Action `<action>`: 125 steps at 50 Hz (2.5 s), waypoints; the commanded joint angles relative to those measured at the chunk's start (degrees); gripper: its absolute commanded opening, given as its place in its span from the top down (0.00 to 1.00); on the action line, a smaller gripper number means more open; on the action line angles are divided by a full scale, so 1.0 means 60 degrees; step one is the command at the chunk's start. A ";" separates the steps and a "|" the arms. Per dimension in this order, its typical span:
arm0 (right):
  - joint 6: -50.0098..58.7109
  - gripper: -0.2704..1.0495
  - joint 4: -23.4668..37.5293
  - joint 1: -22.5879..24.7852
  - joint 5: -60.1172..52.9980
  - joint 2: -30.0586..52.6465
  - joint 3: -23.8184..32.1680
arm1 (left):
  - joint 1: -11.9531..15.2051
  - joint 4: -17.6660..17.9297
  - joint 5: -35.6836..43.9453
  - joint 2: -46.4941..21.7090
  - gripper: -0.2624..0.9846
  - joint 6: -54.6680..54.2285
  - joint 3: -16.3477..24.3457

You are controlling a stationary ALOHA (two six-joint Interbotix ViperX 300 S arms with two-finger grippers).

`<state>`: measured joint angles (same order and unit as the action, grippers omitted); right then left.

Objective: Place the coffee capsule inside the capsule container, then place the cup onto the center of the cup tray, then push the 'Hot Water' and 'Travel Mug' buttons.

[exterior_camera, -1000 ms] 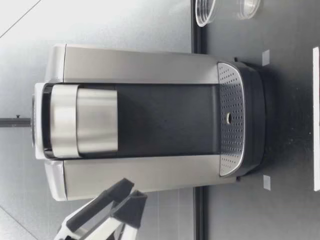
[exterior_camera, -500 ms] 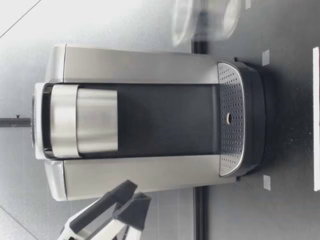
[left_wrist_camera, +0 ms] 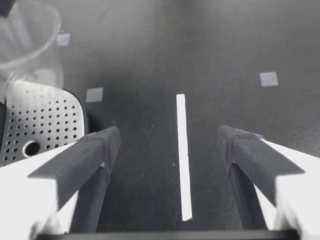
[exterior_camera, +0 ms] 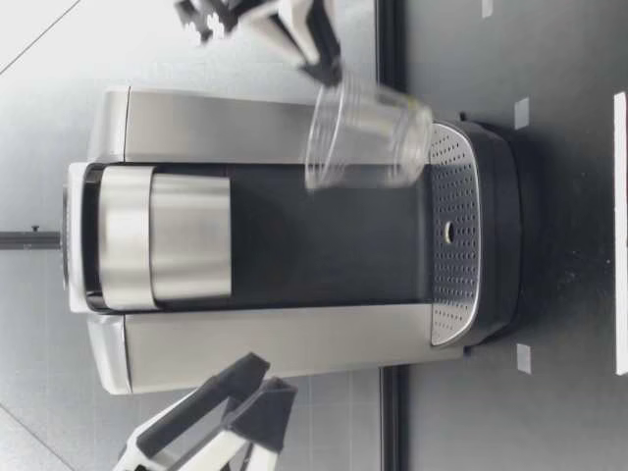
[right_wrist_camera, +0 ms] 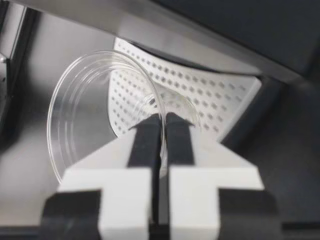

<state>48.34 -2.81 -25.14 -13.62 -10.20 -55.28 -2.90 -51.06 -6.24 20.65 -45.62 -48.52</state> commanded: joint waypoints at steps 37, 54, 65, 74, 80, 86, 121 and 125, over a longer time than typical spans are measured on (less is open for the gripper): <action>-0.0015 0.74 0.0088 0.0396 0.0146 0.1538 0.1509 | 0.0029 0.0000 0.0059 0.0161 0.24 0.0015 0.0015; -0.0029 0.74 0.0088 0.0396 0.0146 0.1641 0.1670 | 0.0029 0.0000 0.0059 0.0234 0.24 0.0015 -0.0029; -0.0029 0.72 0.0117 0.0396 0.0132 0.1699 0.1816 | 0.0029 0.0000 0.0059 0.0234 0.24 0.0015 -0.0029; -0.0029 0.63 0.0278 0.0396 0.0103 0.1699 0.1816 | 0.0029 0.0000 0.0059 0.0249 0.24 0.0015 -0.0044; -0.0029 0.52 0.0293 0.0396 0.0161 0.1670 0.1846 | 0.0029 0.0000 0.0059 0.0234 0.24 0.0000 -0.0044; -0.0029 0.44 0.0293 0.0396 0.0176 0.1655 0.1904 | 0.0029 0.0000 0.0059 0.0234 0.24 0.0000 -0.0044; -0.0381 0.44 0.0601 0.0396 0.0688 -0.0483 0.0513 | 0.0029 0.0132 0.0059 0.0293 0.24 -0.0146 -0.0073; -0.0586 0.44 0.1201 0.0483 0.0718 -0.0908 0.0190 | 0.0029 0.0146 0.0059 0.0322 0.24 -0.0234 -0.0073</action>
<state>45.53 2.11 -22.85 -9.23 -12.66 -53.70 -2.90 -50.27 -6.24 21.45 -46.76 -49.48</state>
